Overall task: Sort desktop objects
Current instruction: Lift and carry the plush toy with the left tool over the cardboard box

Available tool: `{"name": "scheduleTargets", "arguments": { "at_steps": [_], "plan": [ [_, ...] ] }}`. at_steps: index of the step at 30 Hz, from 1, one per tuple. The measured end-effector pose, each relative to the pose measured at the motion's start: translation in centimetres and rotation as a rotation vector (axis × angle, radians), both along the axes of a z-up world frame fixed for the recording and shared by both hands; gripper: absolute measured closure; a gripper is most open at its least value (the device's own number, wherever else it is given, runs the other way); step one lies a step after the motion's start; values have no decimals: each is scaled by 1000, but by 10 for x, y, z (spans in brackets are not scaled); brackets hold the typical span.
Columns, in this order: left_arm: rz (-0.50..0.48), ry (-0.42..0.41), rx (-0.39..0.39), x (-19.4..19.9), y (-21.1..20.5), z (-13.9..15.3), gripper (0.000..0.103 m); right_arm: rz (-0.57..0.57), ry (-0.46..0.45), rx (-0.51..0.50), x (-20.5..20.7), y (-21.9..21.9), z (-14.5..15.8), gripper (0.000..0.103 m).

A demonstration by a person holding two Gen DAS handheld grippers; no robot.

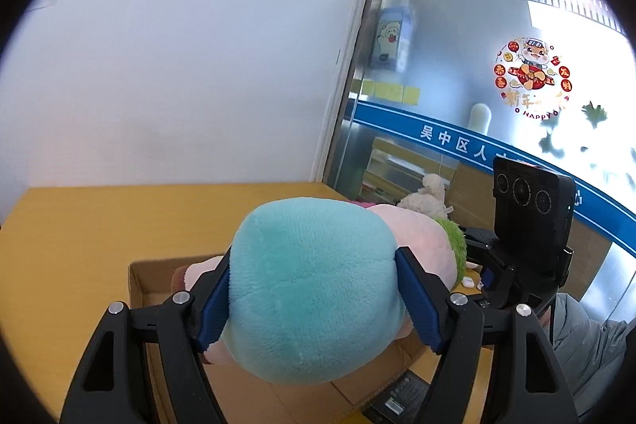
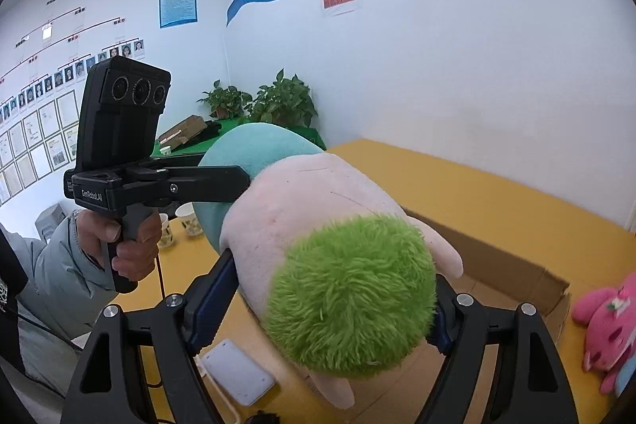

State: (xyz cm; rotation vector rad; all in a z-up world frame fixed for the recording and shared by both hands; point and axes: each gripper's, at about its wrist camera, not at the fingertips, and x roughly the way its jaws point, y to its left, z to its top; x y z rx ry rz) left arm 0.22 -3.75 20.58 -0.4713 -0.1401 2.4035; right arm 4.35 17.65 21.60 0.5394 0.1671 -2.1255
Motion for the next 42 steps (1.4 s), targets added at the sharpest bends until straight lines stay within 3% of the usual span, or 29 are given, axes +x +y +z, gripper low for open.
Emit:
{"name": "scheduleTargets", "arguments": {
  "at_steps": [4,9,19,26,31,33,36,42],
  "plan": [
    [15,39,4,-36,-3,13,28,3,51,-31,-40,-2,25,23],
    [45,-36,24,-99,-16,-7,28,19,35,-19,-106,-20,22,23],
    [146,-297,54,-203,-40,-84,28,77,-150,-7,-243,-76,-59,23],
    [210,-547,-40,-261,-36,-155,28,42,-361,15,-310,-94,-141,23],
    [248,-663,-91,-275,-33,-184,24,11,-496,32,-329,-100,-187,22],
    [259,-661,-100,-272,-34,-185,21,-7,-521,44,-331,-98,-201,20],
    [300,-650,-115,-267,-38,-176,18,-65,-513,63,-328,-98,-206,0],
    [347,-505,-145,-232,-56,-136,17,-110,-500,106,-315,-96,-194,0]
  ]
}}
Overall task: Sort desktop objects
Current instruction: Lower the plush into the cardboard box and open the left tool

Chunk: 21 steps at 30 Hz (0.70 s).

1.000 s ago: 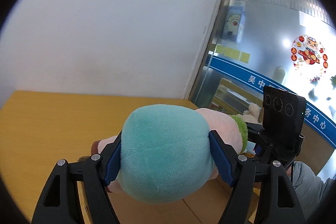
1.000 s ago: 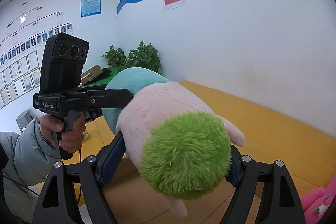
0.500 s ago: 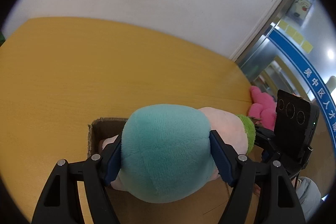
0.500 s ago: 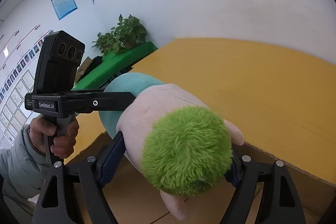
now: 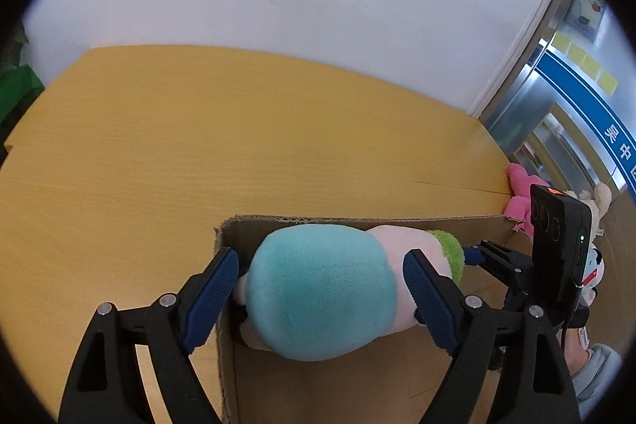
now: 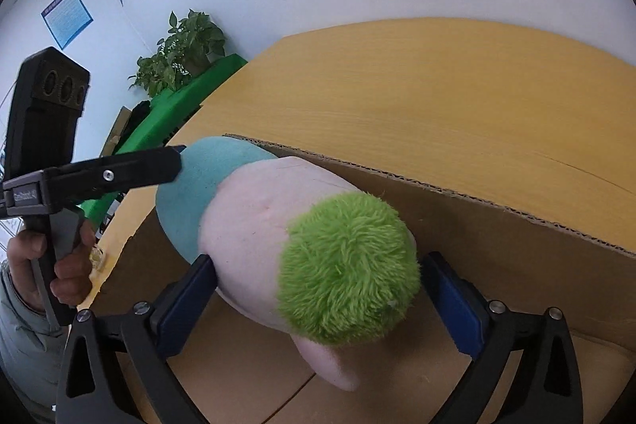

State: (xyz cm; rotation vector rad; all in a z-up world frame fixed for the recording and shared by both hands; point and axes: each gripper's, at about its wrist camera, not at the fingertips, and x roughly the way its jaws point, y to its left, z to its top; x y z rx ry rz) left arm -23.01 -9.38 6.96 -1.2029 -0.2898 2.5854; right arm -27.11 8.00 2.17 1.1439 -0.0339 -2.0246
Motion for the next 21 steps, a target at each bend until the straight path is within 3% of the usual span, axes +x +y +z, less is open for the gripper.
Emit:
{"name": "scheduleTargets", "arguments": {
  "at_steps": [4,7,10,14,18,21],
  "plan": [
    [-3,107,-9,40,-6,34,17,-35,29,10,16,18,29,0],
    [-13,216,-55,83,1,61,16,-79,103,20,48,34,63,0],
    [-17,346,-110,129,15,85,15,-153,226,99,98,49,96,0],
    [22,480,-141,191,32,105,12,-252,355,127,174,76,123,0],
    [9,538,-167,237,59,105,12,-346,416,203,243,98,123,0],
    [-15,541,-195,265,78,100,12,-405,445,194,279,109,124,0]
  ]
}}
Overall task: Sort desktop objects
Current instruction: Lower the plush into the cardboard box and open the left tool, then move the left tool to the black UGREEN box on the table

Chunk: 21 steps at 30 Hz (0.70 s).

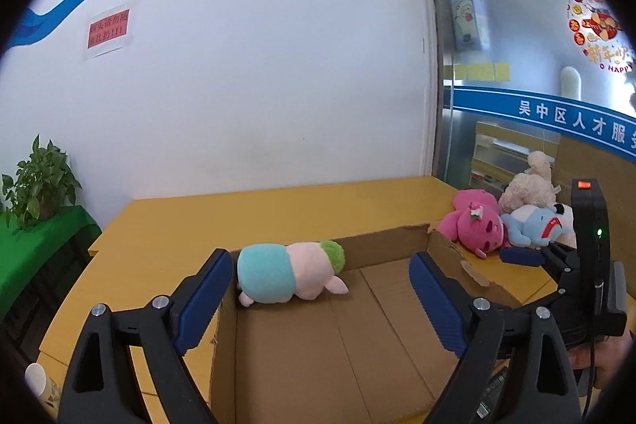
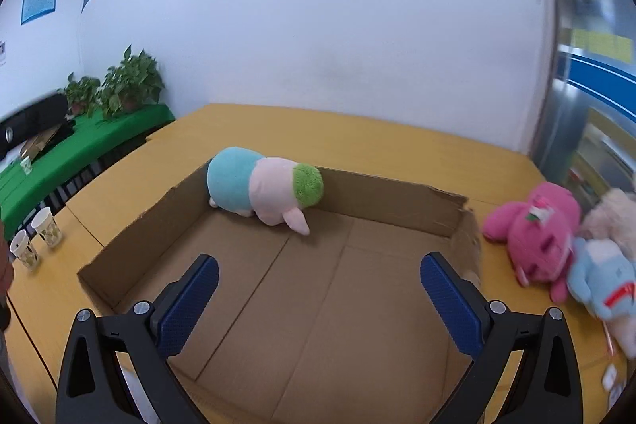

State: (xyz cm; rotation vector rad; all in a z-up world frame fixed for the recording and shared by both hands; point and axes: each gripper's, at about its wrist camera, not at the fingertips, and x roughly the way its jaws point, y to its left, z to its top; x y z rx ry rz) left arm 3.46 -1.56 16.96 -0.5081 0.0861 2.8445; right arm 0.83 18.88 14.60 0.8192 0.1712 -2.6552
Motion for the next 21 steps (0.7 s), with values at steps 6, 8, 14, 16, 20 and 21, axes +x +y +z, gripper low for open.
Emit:
{"name": "scheduleTargets", "arguments": {
  "at_steps": [6,8,14,16,20,21],
  "plan": [
    [6,36,-44,42,22,-5,12,-91,10,-16,57,21,13,0],
    [3,28,-58,50,25,-5,12,-90,19,-8,71,22,16,0],
    [-34,-20,2,62,26,-13,12,-90,52,-7,93,23,21,0],
    [-33,-36,2,65,28,-18,12,-85,54,-19,98,21,23,0],
    [-49,-71,29,67,32,-28,12,-76,84,-61,108,22,27,0],
    [-57,-80,33,66,32,-31,12,-77,90,-59,110,21,28,0]
  ]
}}
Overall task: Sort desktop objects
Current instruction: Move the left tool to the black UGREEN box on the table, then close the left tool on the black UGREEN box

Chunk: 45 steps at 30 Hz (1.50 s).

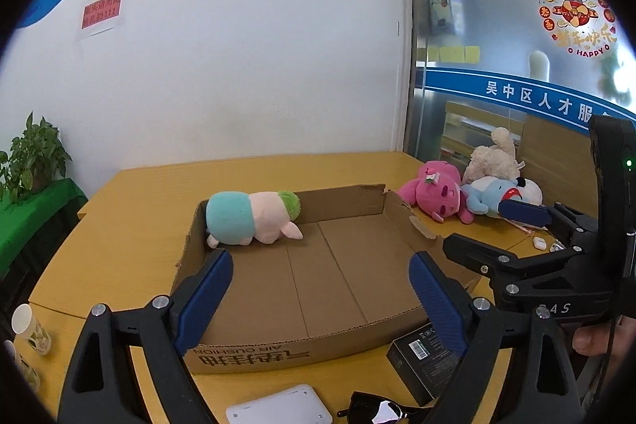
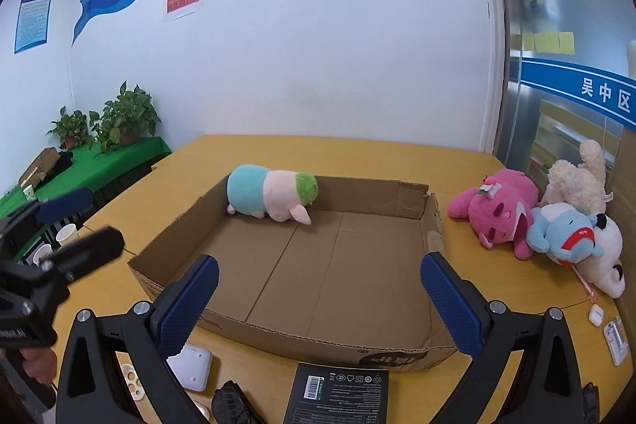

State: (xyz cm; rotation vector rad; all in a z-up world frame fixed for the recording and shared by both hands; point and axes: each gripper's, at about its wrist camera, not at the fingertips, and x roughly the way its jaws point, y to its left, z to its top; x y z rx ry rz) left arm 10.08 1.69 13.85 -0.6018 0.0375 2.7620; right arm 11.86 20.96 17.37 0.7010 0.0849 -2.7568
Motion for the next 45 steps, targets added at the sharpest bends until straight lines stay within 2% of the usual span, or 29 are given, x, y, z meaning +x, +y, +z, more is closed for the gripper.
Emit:
{"name": "scheduleTargets", "arguments": {
  "at_steps": [7,9,13,18,22,27,33,36,39,42,44,45],
  "plan": [
    [9,-56,-1,-14,-1,-13,12,-10,-13,32,2,-7,-14,0],
    [33,-71,14,-19,-4,-16,12,18,-24,13,2,-9,-21,0],
    [40,-104,55,-26,-9,-24,12,7,-24,56,-1,-8,-30,0],
    [41,-136,43,-34,-16,-35,12,-8,-63,-25,-15,9,-41,0],
    [15,-185,48,-42,-15,-49,12,-1,-104,-15,-17,19,-60,0],
    [-80,-311,98,-56,0,-71,12,25,-175,54,-6,36,-91,0],
    [-214,-471,97,-63,35,-107,12,120,-349,-15,4,68,-136,0],
    [-293,-552,111,-65,55,-126,12,165,-405,33,9,70,-156,0],
    [-327,-628,125,-67,69,-144,12,188,-408,87,13,68,-170,0],
    [-329,-671,118,-68,78,-161,13,196,-440,61,9,71,-178,0],
    [-348,-718,141,-69,82,-173,14,218,-456,48,8,70,-181,3],
    [-366,-745,157,-69,84,-178,19,241,-466,42,7,67,-183,5]
  ]
}}
